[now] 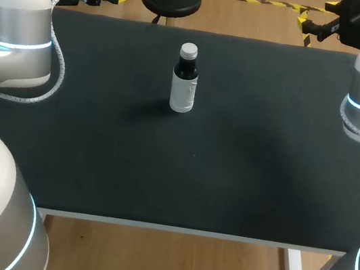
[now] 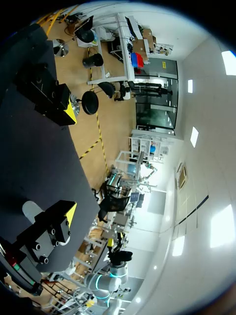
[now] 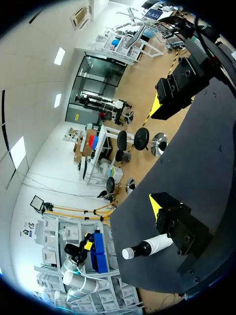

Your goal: Unscrew the bottle cap

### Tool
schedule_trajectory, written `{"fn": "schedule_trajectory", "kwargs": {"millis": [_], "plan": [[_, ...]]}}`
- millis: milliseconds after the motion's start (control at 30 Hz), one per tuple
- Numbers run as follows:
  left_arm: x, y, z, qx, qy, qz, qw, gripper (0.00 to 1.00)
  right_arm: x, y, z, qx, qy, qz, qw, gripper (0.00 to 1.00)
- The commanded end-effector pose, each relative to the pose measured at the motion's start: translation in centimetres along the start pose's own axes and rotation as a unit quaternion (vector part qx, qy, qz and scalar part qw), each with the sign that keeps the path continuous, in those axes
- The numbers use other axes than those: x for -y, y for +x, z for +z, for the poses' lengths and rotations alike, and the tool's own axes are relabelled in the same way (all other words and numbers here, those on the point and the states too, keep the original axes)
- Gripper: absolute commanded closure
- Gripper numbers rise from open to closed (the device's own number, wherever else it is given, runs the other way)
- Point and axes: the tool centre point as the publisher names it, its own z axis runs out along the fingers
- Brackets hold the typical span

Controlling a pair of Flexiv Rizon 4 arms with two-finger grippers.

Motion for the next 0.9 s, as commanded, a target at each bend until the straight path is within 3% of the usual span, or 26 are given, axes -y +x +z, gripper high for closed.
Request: {"fn": "schedule_trajectory", "kwargs": {"millis": [33, 833, 900], "plan": [[0.08, 0.0, -0.07, -0.001, -0.002, -0.001, 1.0, 0.0, 0.01, -0.03, 0.02, 0.0, 0.0, 0.0, 1.0, 0.0], [0.08, 0.0, -0.07, -0.001, -0.002, -0.001, 1.0, 0.0, 0.01, -0.03, 0.02, 0.0, 0.0, 0.0, 1.0, 0.0], [0.9, -0.47, -0.55, -0.003, 0.01, 0.012, 1.0, 0.0, 0.01, -0.03, 0.02, 0.0, 0.0, 0.0, 1.0, 0.0]]}}
